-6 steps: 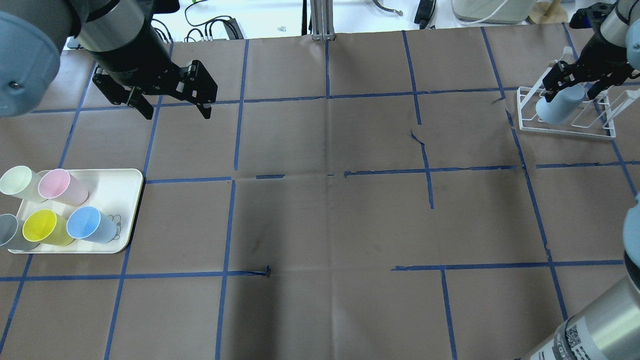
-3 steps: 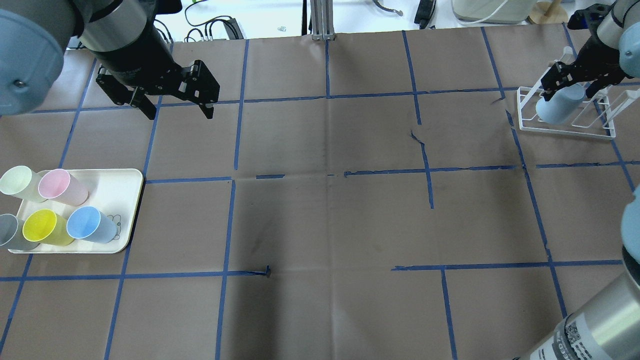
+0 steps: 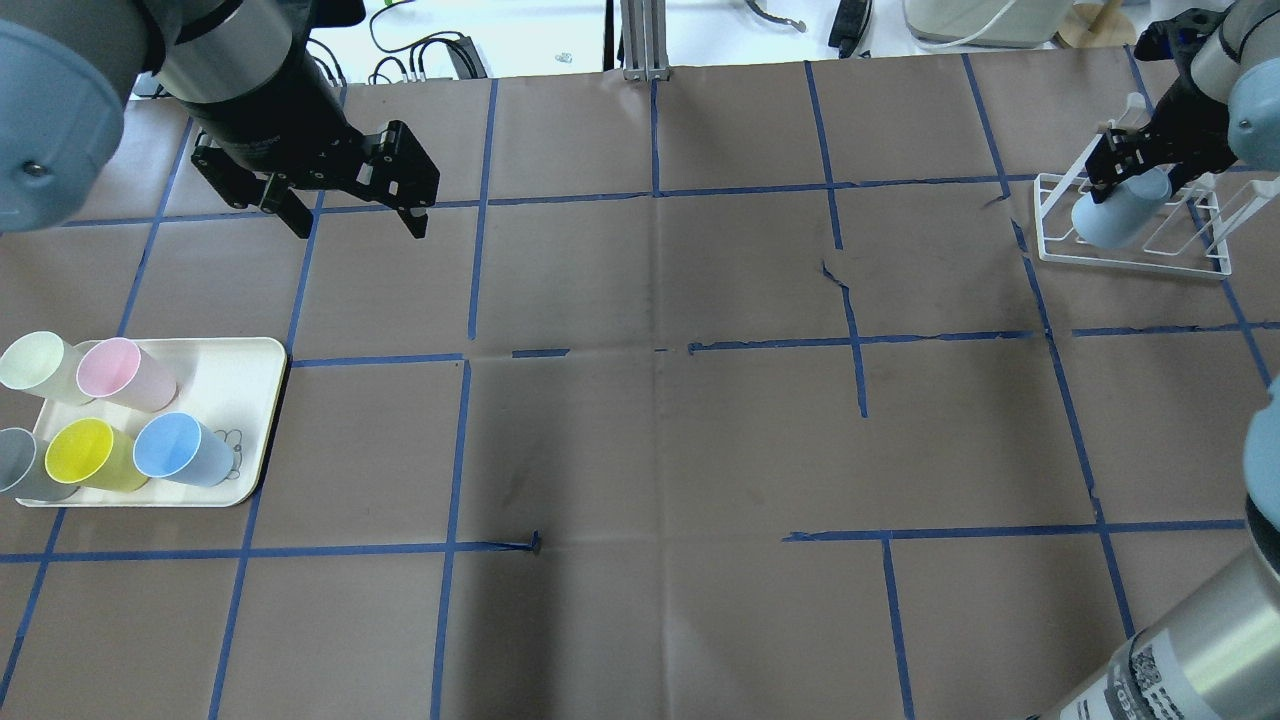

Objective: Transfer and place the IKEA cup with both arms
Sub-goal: 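Lower the right gripper around the light blue cup and close it, then lift the light blue cup off the rack with the right gripper toward the table center, then bring the left gripper to the cup while the right gripper holds it, then close the left gripper on the cup and open the right gripper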

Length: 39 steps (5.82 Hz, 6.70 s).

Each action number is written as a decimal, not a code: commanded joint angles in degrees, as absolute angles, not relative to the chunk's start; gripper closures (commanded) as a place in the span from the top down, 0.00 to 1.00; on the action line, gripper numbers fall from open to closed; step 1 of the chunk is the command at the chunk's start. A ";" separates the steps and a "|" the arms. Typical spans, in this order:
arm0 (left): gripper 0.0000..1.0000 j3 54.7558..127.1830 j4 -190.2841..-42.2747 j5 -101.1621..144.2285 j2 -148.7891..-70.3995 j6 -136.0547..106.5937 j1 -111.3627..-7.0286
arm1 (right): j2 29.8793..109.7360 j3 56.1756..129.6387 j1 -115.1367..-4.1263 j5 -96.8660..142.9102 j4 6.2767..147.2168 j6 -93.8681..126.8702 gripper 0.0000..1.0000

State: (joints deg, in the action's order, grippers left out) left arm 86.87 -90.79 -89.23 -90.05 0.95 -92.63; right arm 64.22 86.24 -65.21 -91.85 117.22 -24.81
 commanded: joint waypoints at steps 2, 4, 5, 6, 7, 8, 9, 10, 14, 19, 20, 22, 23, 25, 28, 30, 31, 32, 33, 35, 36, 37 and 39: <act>0.98 86.92 -90.79 -89.21 -90.09 0.88 -92.64 | 64.95 85.87 -65.21 -91.85 116.46 -24.79 0.50; 0.98 86.92 -90.88 -89.21 -89.74 0.70 -92.64 | 68.35 84.56 -65.21 -91.32 114.89 -24.87 0.50; 0.98 86.92 -90.88 -89.12 -89.74 0.88 -92.64 | 71.51 83.94 -65.30 -91.06 111.39 -24.96 0.50; 0.98 86.92 -90.97 -89.12 -89.65 0.97 -92.72 | 74.76 83.85 -65.56 -90.97 107.79 -25.31 0.50; 0.98 86.92 -90.88 -89.12 -90.00 0.97 -92.72 | 78.62 83.85 -65.83 -88.97 102.88 -25.40 0.50; 0.98 86.92 -90.88 -89.21 -89.91 0.88 -92.72 | 81.88 83.76 -65.83 -83.20 95.96 -25.40 0.49; 0.98 86.92 -90.88 -89.21 -90.00 0.44 -92.72 | 84.26 83.41 -65.66 -74.62 89.36 -25.40 0.50; 0.98 86.92 -90.88 -89.21 -90.17 0.35 -92.72 | 84.90 83.32 -65.65 -62.87 79.81 -25.49 0.50; 0.98 87.19 -91.14 -88.25 -89.73 1.14 -92.72 | 84.37 84.29 -72.48 -28.02 54.69 -34.71 0.50; 0.98 93.94 -95.44 -44.15 -89.91 3.51 -82.56 | 84.81 94.03 -78.57 -12.49 54.67 -43.15 0.51; 0.98 96.48 -95.45 -38.20 -90.09 3.43 -82.27 | 84.90 94.04 -78.57 -12.48 54.75 -43.15 0.51; 0.99 101.40 -95.36 -17.38 -90.01 2.73 -82.70 | 84.99 94.13 -79.01 -11.69 54.67 -43.15 0.51; 0.99 102.56 -94.67 -10.96 -90.00 2.81 -82.97 | 84.99 94.13 -79.10 -11.69 54.67 -43.15 0.51; 0.99 102.57 -87.43 -8.79 -91.83 2.81 -82.71 | 84.99 94.13 -79.71 -10.38 54.76 -43.15 0.50; 0.99 101.08 -81.23 -8.96 -94.48 2.90 -86.92 | 84.90 94.04 -80.68 -9.23 54.76 -43.15 0.50; 0.99 100.99 -79.56 -8.88 -93.69 2.90 -87.28 | 84.90 94.04 -80.60 -9.23 54.76 -43.15 0.50; 0.99 100.99 -75.71 -8.88 -94.56 2.90 -87.28 | 84.90 94.04 -80.60 -9.23 54.76 -43.15 0.50; 0.98 100.99 -74.89 -8.88 -94.40 2.55 -87.28 | 84.90 94.04 -80.60 -9.23 54.76 -43.15 0.50; 0.47 100.99 -74.88 -8.96 -94.66 2.64 -87.28 | 84.90 94.04 -80.60 -9.23 54.76 -43.15 0.50; 0.14 100.99 -74.88 -9.14 -94.66 2.63 -87.45 | 84.90 94.04 -80.60 -9.14 54.76 -43.24 0.50; 0.01 100.90 -74.80 -9.49 -94.66 2.55 -88.58 | 84.90 94.04 -80.60 -9.14 54.76 -43.16 0.50; 0.00 100.81 -74.79 -9.32 -94.31 2.46 -88.68 | 84.90 94.04 -80.60 -9.14 54.76 -43.15 0.50; 0.00 100.81 -74.71 -9.58 -94.13 2.55 -88.59 | 84.99 93.17 -80.33 -9.14 55.11 -41.85 1.00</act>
State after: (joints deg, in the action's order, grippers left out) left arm 100.82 -74.72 -9.48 -94.26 2.54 -88.64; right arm 84.90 93.55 -80.52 -9.14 55.03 -42.56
